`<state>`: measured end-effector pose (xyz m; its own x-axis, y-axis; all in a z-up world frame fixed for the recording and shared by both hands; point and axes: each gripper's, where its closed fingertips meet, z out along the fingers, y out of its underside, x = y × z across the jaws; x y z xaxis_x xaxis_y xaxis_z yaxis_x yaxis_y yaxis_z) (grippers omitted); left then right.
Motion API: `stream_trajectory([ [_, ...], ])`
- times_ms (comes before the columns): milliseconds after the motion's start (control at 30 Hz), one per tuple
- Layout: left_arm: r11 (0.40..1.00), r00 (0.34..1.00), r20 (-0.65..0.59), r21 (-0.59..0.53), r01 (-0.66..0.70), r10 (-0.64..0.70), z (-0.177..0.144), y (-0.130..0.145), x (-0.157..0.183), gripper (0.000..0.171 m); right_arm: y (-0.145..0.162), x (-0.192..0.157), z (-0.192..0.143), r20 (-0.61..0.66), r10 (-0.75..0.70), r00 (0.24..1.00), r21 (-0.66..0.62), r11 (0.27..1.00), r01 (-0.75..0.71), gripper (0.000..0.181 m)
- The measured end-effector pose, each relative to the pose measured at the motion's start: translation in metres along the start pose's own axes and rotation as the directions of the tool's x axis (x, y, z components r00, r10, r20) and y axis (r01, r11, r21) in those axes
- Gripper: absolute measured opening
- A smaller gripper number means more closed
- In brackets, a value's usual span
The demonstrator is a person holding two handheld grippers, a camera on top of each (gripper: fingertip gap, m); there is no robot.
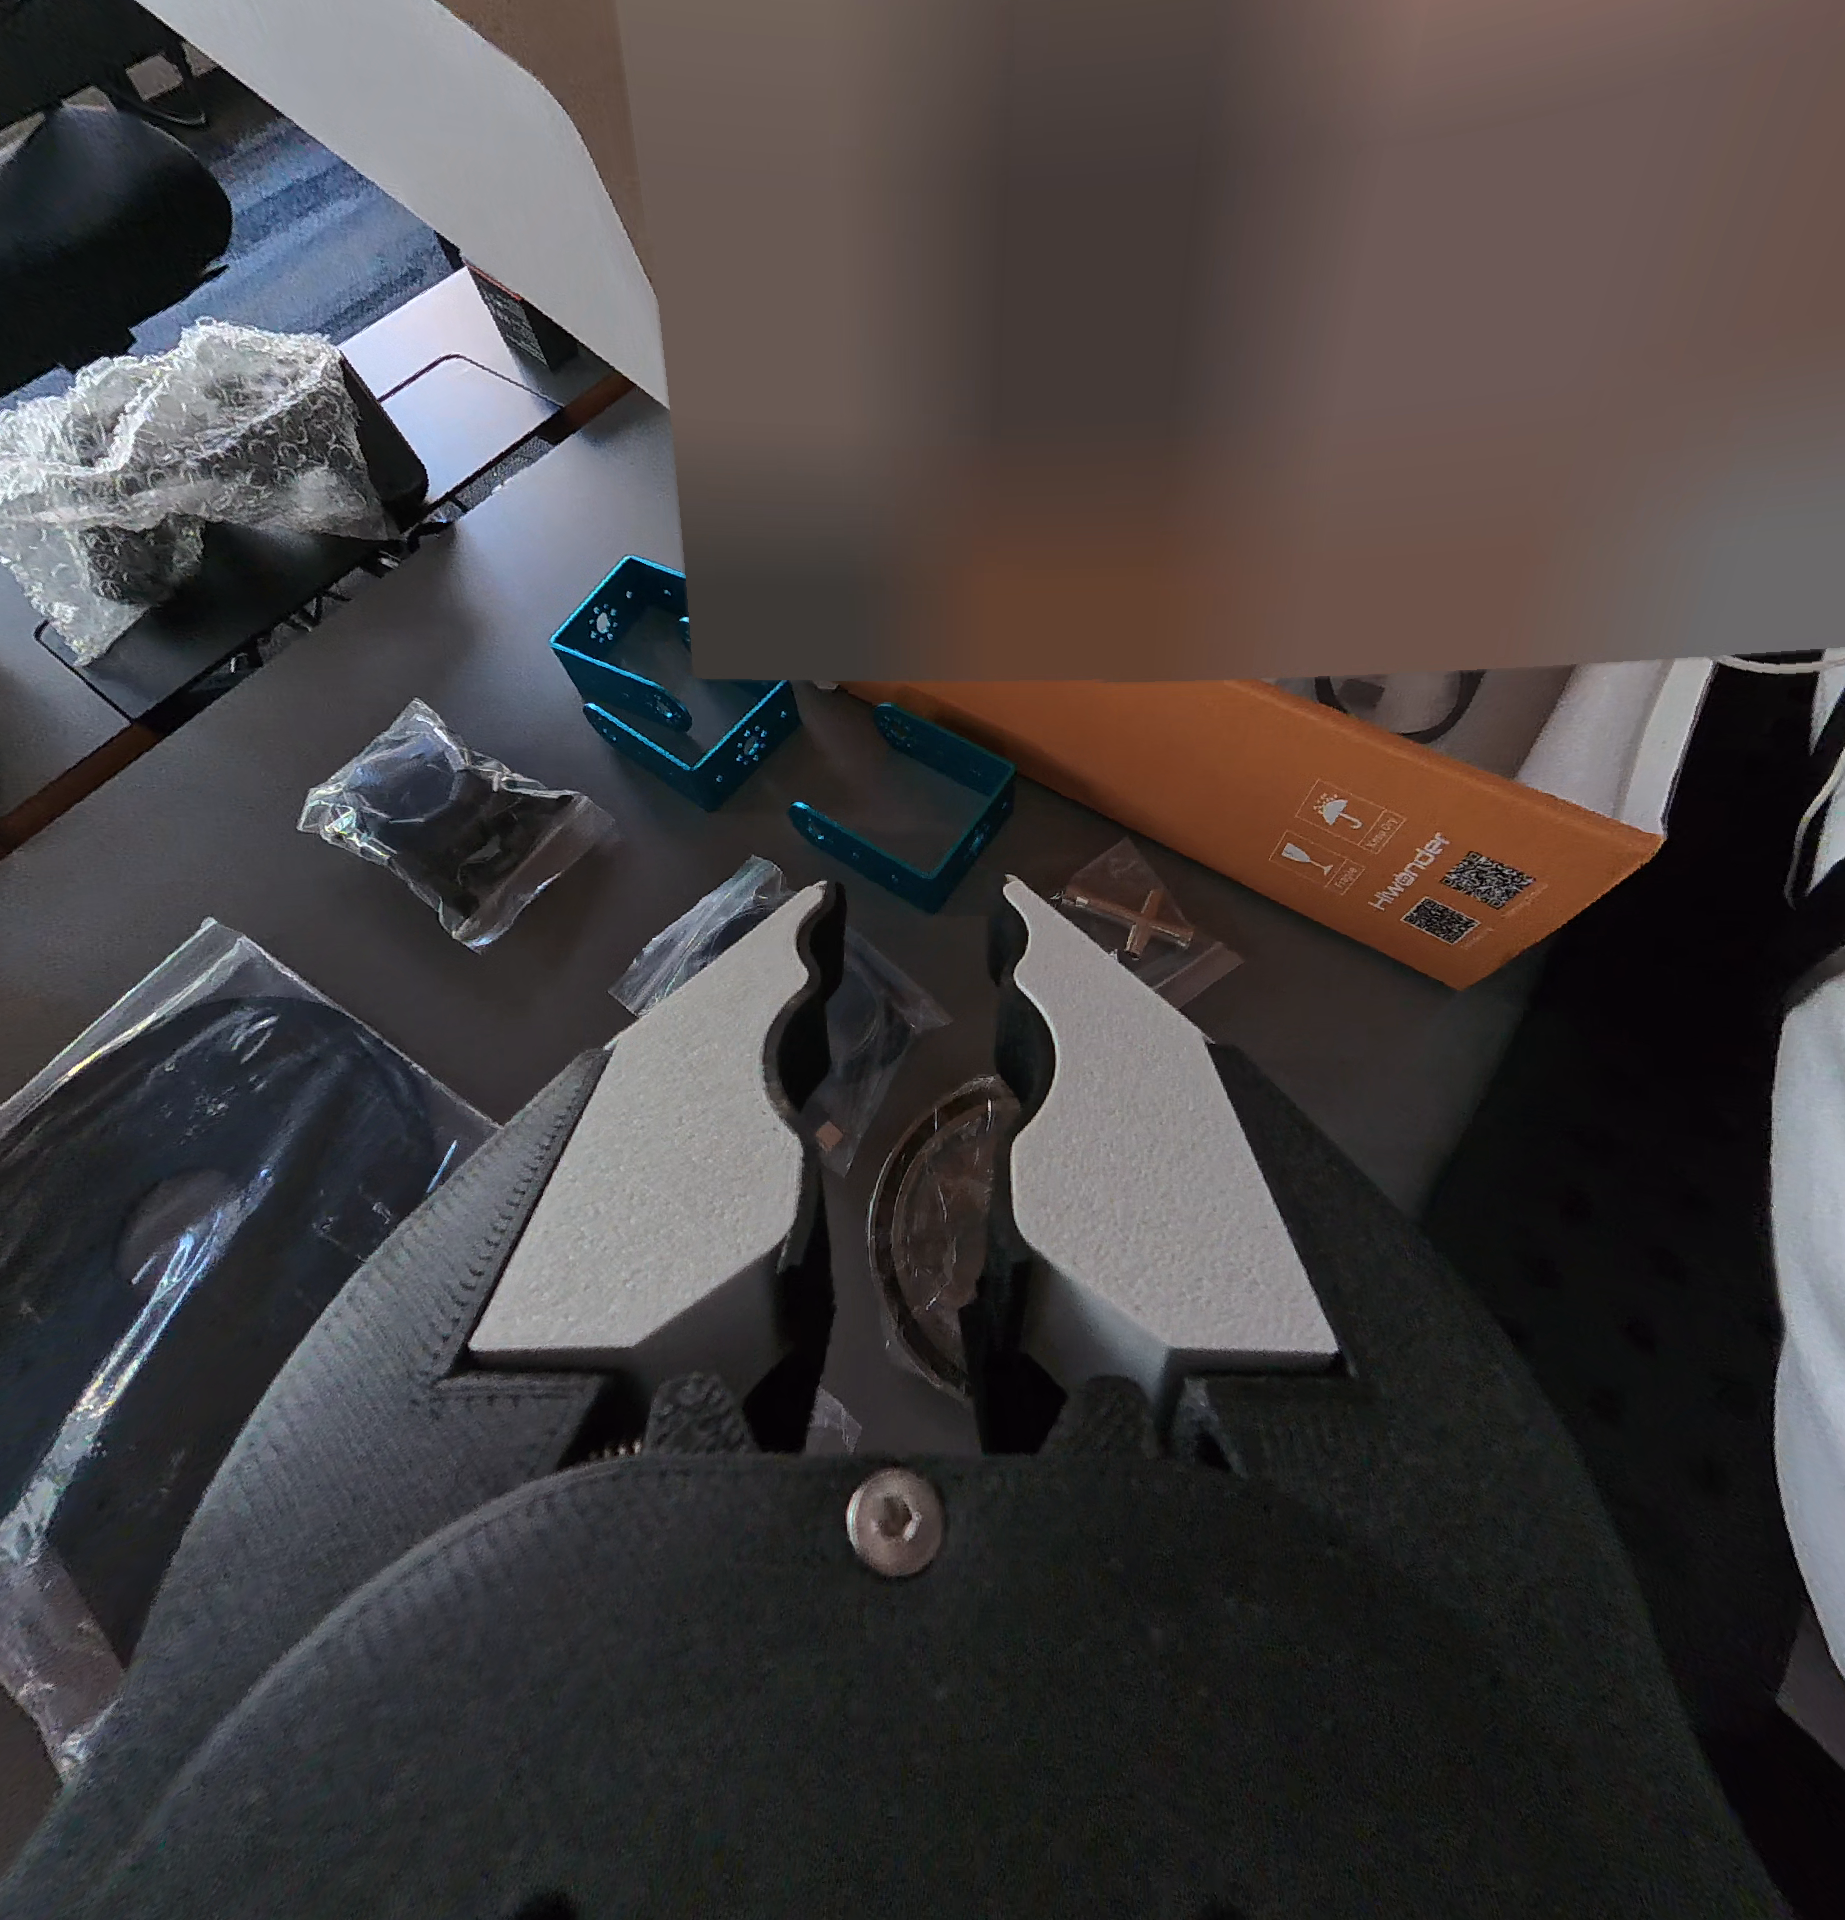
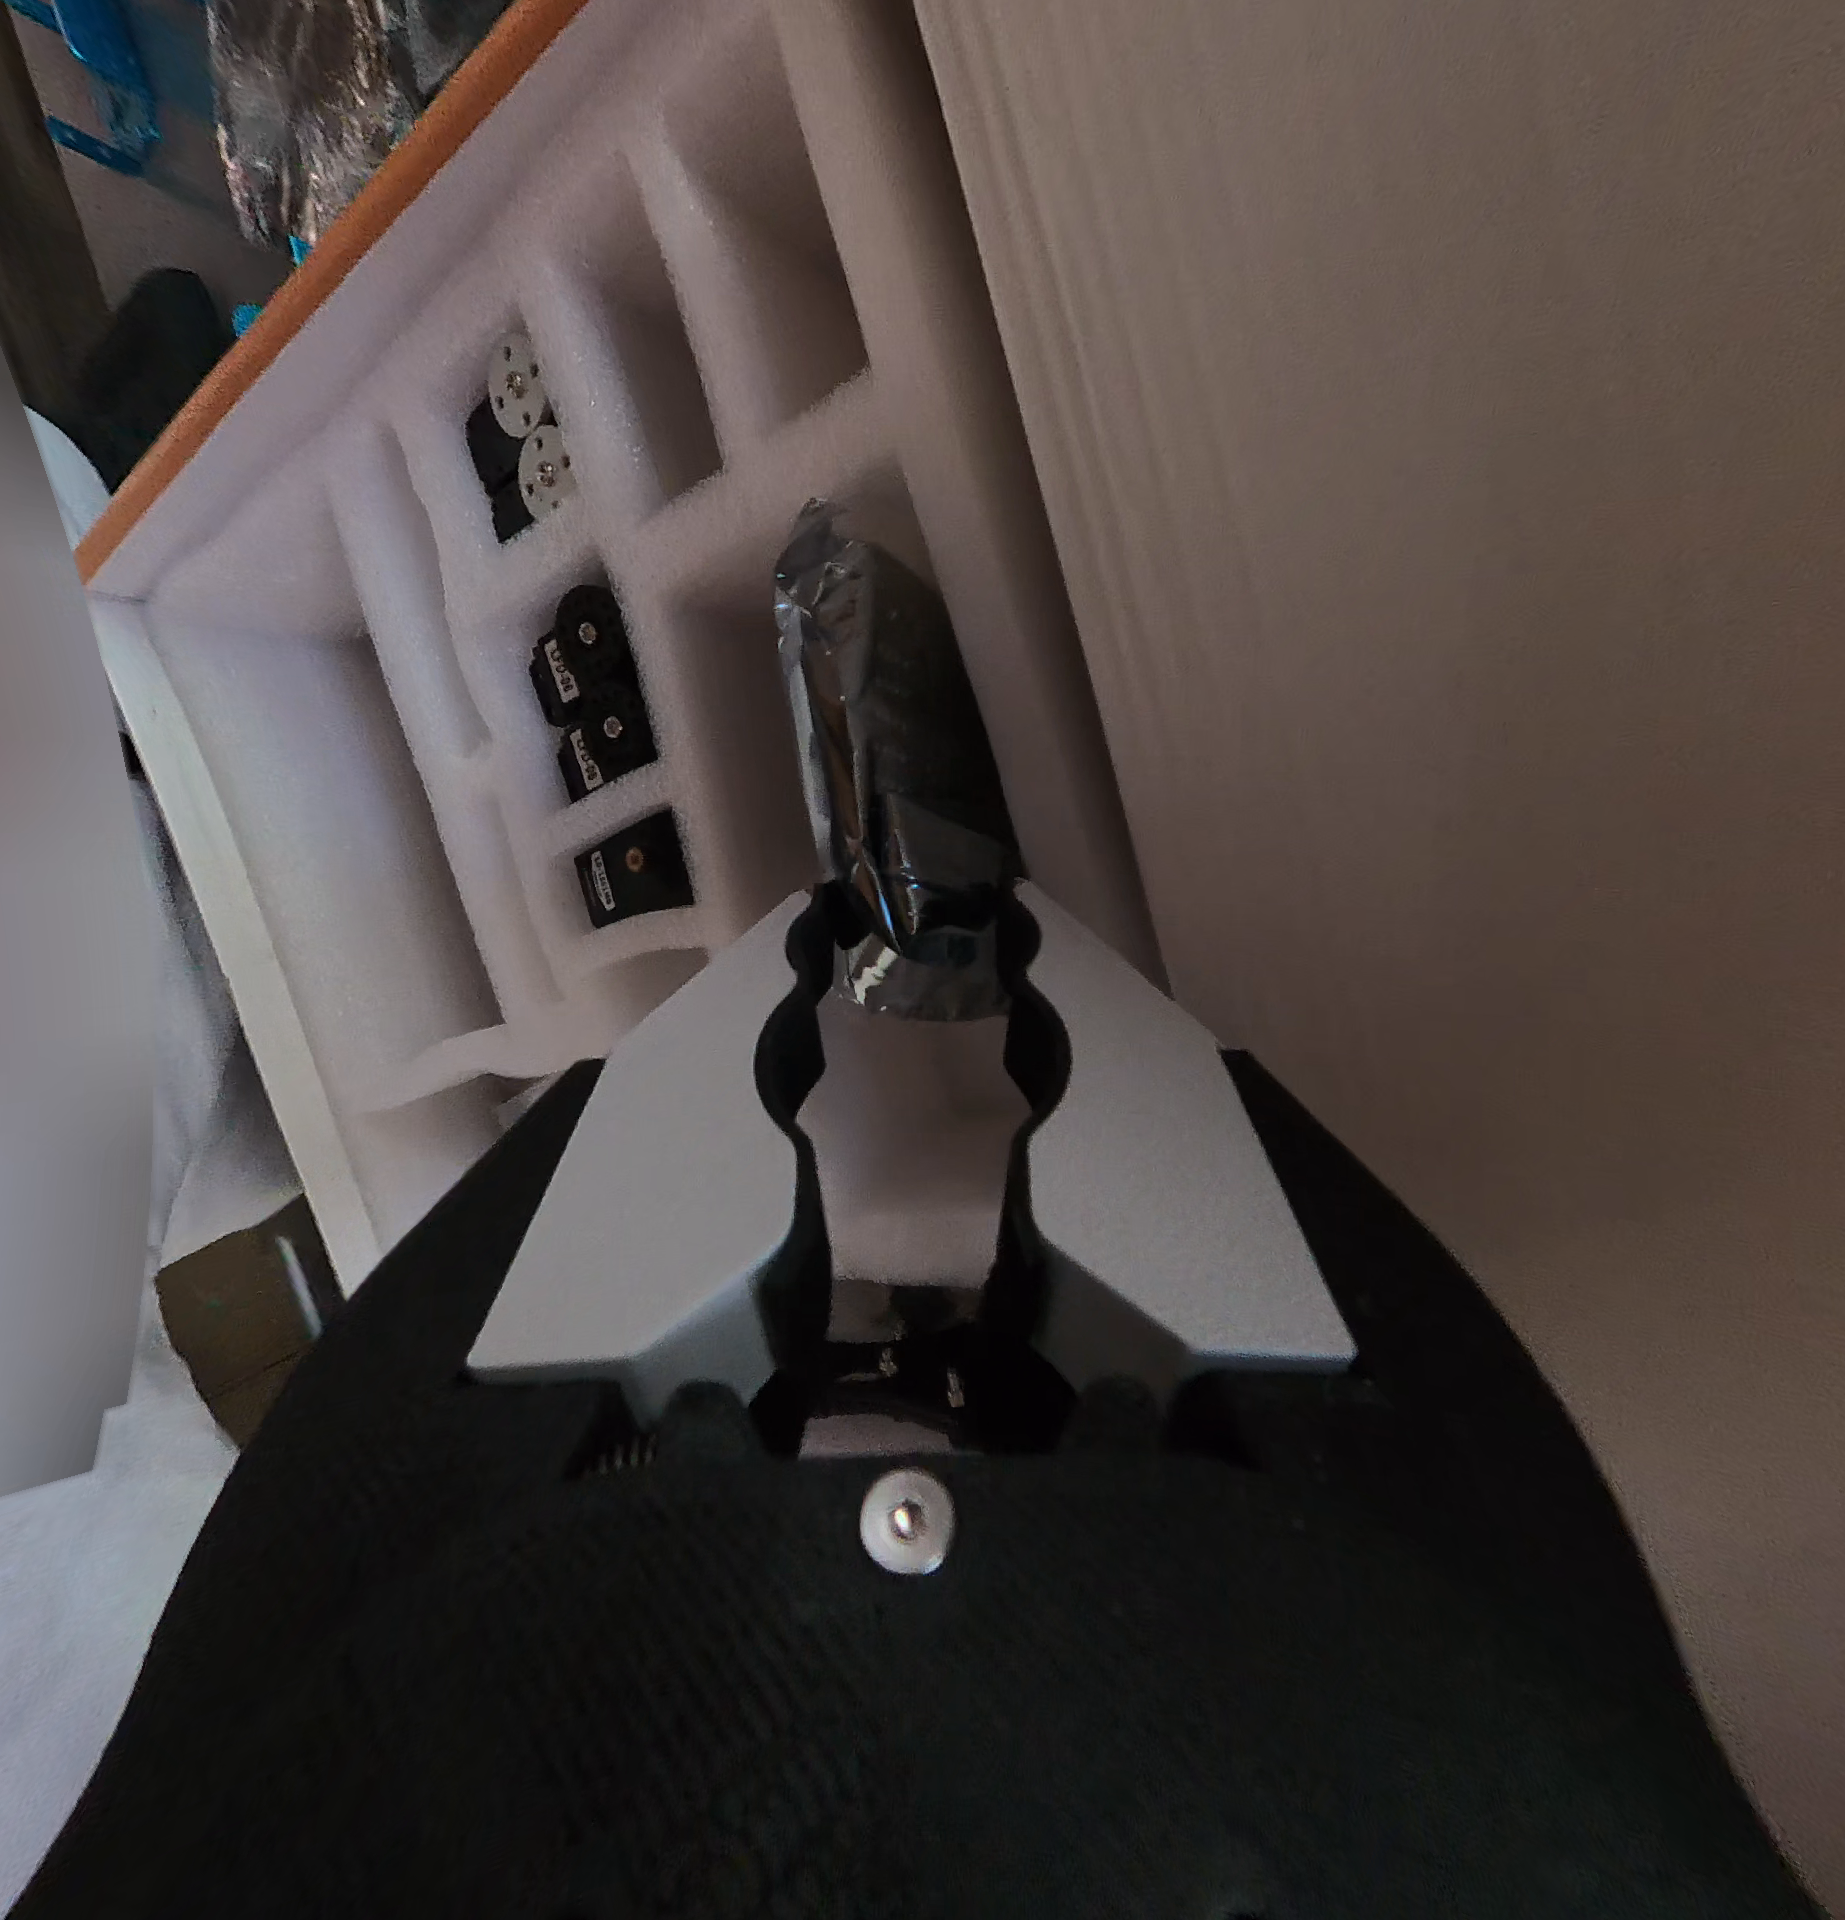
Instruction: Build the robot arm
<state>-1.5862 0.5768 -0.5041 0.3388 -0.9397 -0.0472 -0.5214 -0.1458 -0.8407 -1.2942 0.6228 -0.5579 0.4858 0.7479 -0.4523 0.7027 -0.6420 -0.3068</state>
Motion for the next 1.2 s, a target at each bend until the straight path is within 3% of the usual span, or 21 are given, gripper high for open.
stream_trajectory([
  [133, 1.000, 1.000, 0.004, 0.017, -0.002, 0.002, -0.006, 0.000, 0.003, 0.026, 0.003, -0.014, 0.005, 0.080, 0.015, 0.997, 0.035, 0.999, -0.017, 0.023],
  [233, 0.998, 1.000, 0.012, 0.055, -0.014, 0.013, -0.015, -0.005, 0.007, 0.025, 0.003, -0.021, 0.003, 0.082, -0.066, 0.994, 0.068, 0.996, 0.060, 0.023],
  [300, 0.995, 0.999, 0.020, 0.093, -0.028, 0.026, -0.023, -0.012, 0.011, 0.025, 0.008, -0.003, 0.007, -0.026, -0.109, 0.994, 0.058, 0.992, 0.110, 0.026],
  [400, 0.986, 0.999, 0.027, 0.157, -0.046, 0.042, -0.036, -0.024, 0.018, 0.026, 0.014, -0.010, 0.008, -0.006, -0.070, 0.997, 0.051, 0.996, 0.071, 0.033],
  [500, 0.979, 0.999, 0.014, 0.200, -0.047, 0.045, -0.048, -0.030, 0.030, 0.030, 0.011, -0.026, -0.007, -0.075, -0.095, 0.993, 0.136, 0.985, 0.104, 0.035],
  [600, 0.967, 0.998, 0.018, 0.249, -0.060, 0.058, -0.060, -0.036, 0.042, 0.030, 0.009, -0.041, -0.034, -0.254, -0.094, 0.963, 0.256, 0.953, 0.160, 0.039],
  [700, 0.955, 0.998, 0.020, 0.291, -0.062, 0.059, -0.069, -0.040, 0.056, 0.032, 0.003, -0.077, -0.064, -0.474, -0.126, 0.871, 0.398, 0.852, 0.340, 0.049],
  [800, 0.945, 0.998, 0.034, 0.320, -0.060, 0.051, -0.078, -0.040, 0.071, 0.033, 0.006, -0.138, -0.067, -0.557, -0.122, 0.821, 0.547, 0.690, 0.474, 0.076],
  [900, 0.945, 0.999, 0.040, 0.325, -0.037, 0.025, -0.084, -0.032, 0.087, 0.033, 0.020, -0.194, -0.040, -0.458, -0.103, 0.883, 0.691, 0.584, 0.426, 0.111],
  [1000, 0.948, 0.998, 0.063, 0.317, -0.036, 0.016, -0.092, -0.024, 0.101, 0.033, 0.032, -0.233, -0.009, -0.354, -0.131, 0.926, 0.771, 0.520, 0.368, 0.113],
  [1033, 0.949, 0.997, 0.071, 0.314, -0.036, 0.015, -0.094, -0.021, 0.104, 0.034, 0.035, -0.239, -0.004, -0.361, -0.129, 0.924, 0.777, 0.506, 0.374, 0.105],
  [1100, 0.950, 0.996, 0.089, 0.309, -0.037, 0.010, -0.099, -0.017, 0.107, 0.034, 0.037, -0.248, -0.007, -0.471, -0.134, 0.872, 0.769, 0.422, 0.480, 0.043],
  [1167, 0.951, 0.995, 0.104, 0.308, -0.031, -0.002, -0.103, -0.014, 0.106, 0.034, 0.035, -0.260, -0.023, -0.595, -0.113, 0.796, 0.752, 0.269, 0.601, 0.007],
  [1200, 0.952, 0.994, 0.106, 0.305, -0.025, -0.008, -0.104, -0.012, 0.105, 0.034, 0.033, -0.272, -0.028, -0.623, -0.124, 0.772, 0.753, 0.174, 0.635, 0.003],
])
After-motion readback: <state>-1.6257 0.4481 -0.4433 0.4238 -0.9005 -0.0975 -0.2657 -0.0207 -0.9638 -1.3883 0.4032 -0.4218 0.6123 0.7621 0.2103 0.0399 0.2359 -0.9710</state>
